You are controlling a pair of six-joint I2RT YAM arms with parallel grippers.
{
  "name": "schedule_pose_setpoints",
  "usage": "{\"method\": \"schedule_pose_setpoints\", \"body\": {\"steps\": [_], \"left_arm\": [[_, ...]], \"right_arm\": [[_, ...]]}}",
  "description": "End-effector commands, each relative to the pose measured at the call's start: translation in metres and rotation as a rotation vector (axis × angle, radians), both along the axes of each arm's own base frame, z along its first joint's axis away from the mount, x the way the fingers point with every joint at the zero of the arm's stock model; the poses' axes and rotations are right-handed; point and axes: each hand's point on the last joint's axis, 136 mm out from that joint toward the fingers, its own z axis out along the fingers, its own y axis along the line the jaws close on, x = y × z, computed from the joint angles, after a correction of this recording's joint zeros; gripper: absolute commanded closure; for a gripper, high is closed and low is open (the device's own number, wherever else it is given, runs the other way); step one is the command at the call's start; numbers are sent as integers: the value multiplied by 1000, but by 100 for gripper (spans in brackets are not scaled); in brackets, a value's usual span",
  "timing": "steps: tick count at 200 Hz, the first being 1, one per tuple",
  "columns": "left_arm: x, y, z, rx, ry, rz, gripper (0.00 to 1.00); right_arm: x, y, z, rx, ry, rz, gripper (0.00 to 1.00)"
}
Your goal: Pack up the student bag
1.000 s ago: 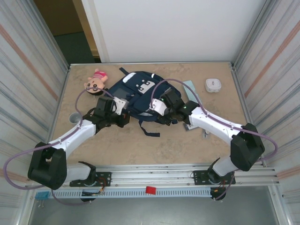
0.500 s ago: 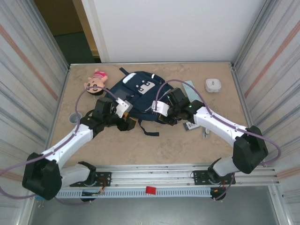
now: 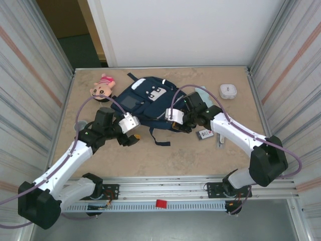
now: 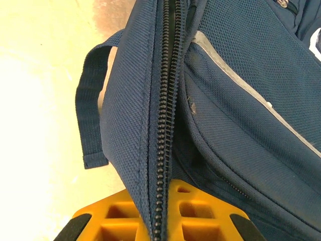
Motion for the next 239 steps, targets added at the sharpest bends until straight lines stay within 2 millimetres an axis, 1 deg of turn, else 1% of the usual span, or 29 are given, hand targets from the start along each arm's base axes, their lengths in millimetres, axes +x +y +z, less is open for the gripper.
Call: {"method": "schedule_pose_setpoints", "body": {"steps": [1, 36, 87, 113, 155, 174, 188, 200, 220, 239], "left_arm": [[2, 4, 1, 100, -92, -75, 18], [11, 3, -2, 140, -159, -106, 15], [14, -1, -18, 188, -167, -190, 13], [16, -6, -19, 172, -187, -223, 13], [17, -10, -26, 155, -163, -250, 14], [16, -14, -21, 114, -177, -263, 13], [12, -16, -15, 40, -198, -300, 13], [14, -15, -13, 12, -223, -310, 13], [15, -16, -20, 26, -218, -337, 13], [25, -17, -25, 33, -230, -331, 13]], "right_arm": [[-3, 12, 43, 112, -82, 89, 100], [2, 11, 46, 126, -75, 84, 100], [5, 8, 52, 141, -82, 90, 100], [5, 7, 55, 148, -83, 97, 100], [7, 5, 58, 156, -80, 100, 100], [6, 5, 62, 163, -72, 112, 100], [5, 4, 60, 157, -65, 119, 100], [4, 3, 58, 148, -59, 124, 100], [4, 2, 56, 139, -55, 125, 100], [5, 1, 56, 130, -52, 122, 100]]}}
